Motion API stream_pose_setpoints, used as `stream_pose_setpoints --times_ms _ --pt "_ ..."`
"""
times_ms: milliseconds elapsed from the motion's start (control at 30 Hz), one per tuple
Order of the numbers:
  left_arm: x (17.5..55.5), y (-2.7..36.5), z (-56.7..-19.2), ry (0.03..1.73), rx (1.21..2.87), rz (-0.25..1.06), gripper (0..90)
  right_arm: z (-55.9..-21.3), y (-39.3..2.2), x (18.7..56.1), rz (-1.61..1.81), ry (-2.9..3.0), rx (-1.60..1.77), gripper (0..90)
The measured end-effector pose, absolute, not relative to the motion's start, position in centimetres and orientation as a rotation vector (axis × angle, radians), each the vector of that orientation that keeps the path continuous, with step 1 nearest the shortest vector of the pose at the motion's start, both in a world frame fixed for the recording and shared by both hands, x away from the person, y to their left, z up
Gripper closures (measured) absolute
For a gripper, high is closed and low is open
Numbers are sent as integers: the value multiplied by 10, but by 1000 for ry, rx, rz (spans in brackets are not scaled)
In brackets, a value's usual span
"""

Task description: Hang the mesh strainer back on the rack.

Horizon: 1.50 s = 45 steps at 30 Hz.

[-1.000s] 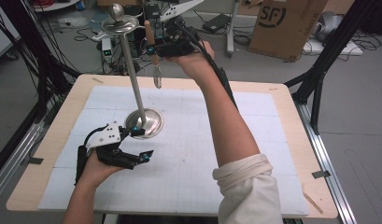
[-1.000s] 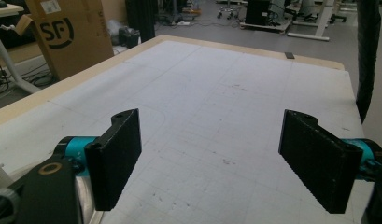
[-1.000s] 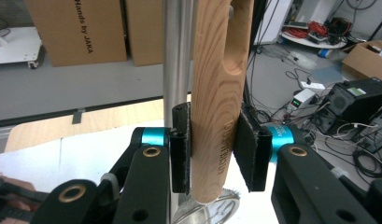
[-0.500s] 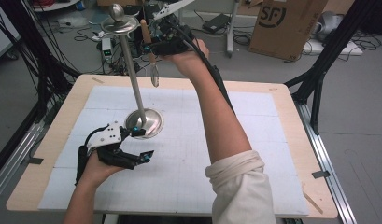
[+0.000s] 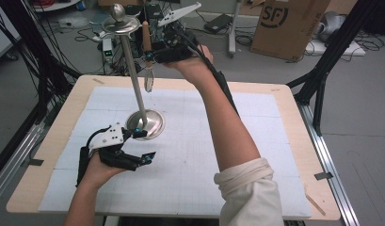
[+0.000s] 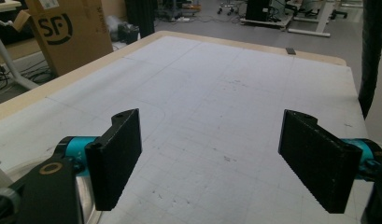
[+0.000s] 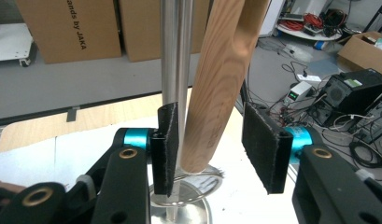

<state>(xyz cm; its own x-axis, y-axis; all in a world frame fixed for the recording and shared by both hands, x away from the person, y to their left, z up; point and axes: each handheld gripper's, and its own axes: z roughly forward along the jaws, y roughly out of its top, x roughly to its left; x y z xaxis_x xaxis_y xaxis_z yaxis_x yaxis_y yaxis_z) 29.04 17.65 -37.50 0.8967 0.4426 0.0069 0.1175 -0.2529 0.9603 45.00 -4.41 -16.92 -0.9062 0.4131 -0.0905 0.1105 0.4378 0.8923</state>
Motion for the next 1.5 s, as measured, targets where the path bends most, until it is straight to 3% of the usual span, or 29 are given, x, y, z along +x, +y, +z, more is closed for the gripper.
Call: stream_pose_setpoints --times_ms 1500 --pt "292 185 -377 456 1801 330 218 -265 -180 352 1602 2308 500 362"
